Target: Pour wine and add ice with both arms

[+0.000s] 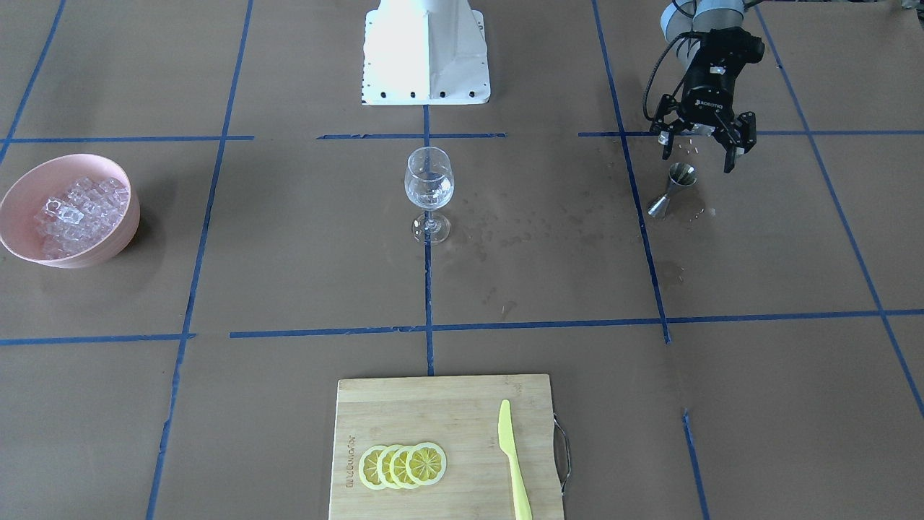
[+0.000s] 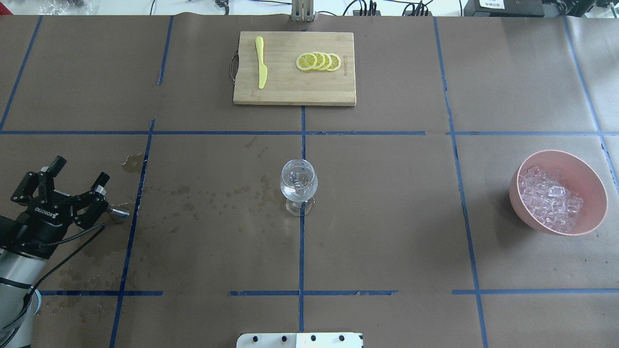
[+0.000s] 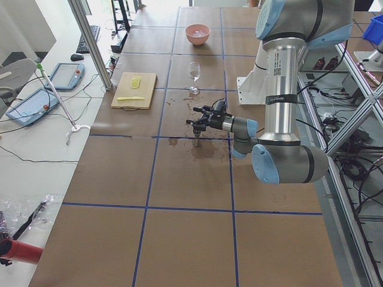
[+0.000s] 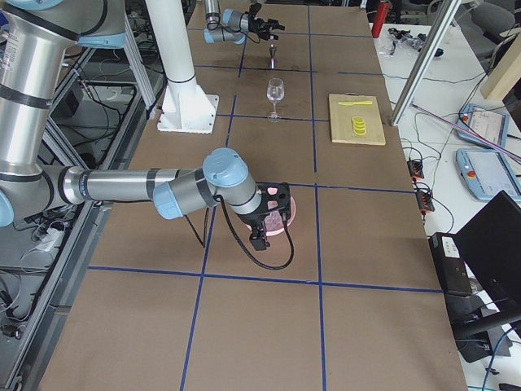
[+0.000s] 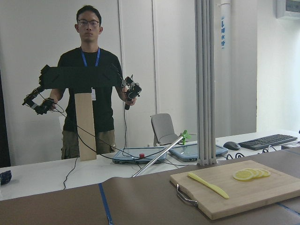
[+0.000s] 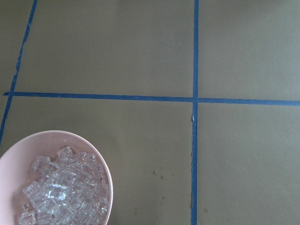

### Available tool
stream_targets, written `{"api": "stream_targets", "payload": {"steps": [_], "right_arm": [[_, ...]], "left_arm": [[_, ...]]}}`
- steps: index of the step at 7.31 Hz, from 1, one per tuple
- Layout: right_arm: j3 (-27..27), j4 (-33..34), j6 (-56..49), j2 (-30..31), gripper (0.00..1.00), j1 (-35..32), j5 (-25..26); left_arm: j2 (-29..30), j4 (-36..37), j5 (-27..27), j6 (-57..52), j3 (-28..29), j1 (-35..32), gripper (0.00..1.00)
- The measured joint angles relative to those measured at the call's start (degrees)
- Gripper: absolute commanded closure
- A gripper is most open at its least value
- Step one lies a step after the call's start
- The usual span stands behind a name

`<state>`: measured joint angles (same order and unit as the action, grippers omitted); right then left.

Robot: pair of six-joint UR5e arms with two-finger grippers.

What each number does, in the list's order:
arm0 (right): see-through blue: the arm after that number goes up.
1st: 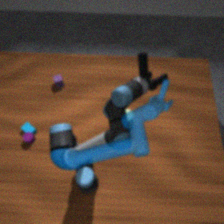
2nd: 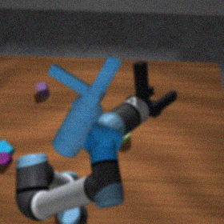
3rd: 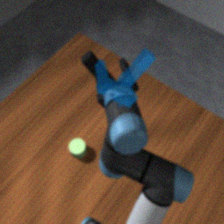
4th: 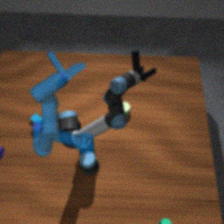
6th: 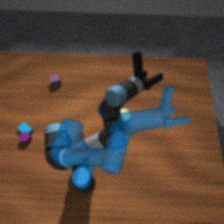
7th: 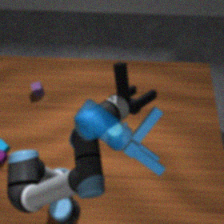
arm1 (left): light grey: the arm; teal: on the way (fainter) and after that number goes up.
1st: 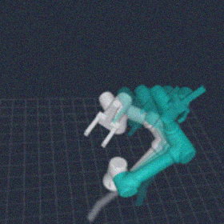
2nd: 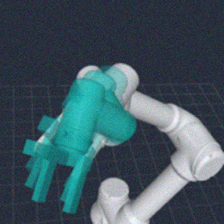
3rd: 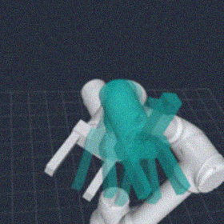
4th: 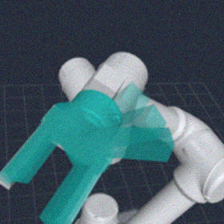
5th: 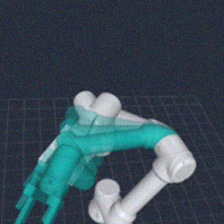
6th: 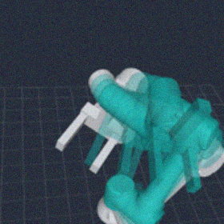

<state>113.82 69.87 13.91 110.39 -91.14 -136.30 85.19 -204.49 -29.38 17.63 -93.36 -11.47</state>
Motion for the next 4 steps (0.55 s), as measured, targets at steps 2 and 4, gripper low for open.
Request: {"api": "stream_targets", "payload": {"steps": [2,4], "right_arm": [[-0.1,0.0,-0.1,-0.2,0.0,0.0,0.1],[-0.3,0.0,-0.1,-0.3,0.0,0.1,0.1]], "left_arm": [[-0.1,4.8,-8.7,0.0,0.0,-8.5,0.0],[0.1,13.5,-21.6,0.3,-0.1,-20.3,0.0]]}}
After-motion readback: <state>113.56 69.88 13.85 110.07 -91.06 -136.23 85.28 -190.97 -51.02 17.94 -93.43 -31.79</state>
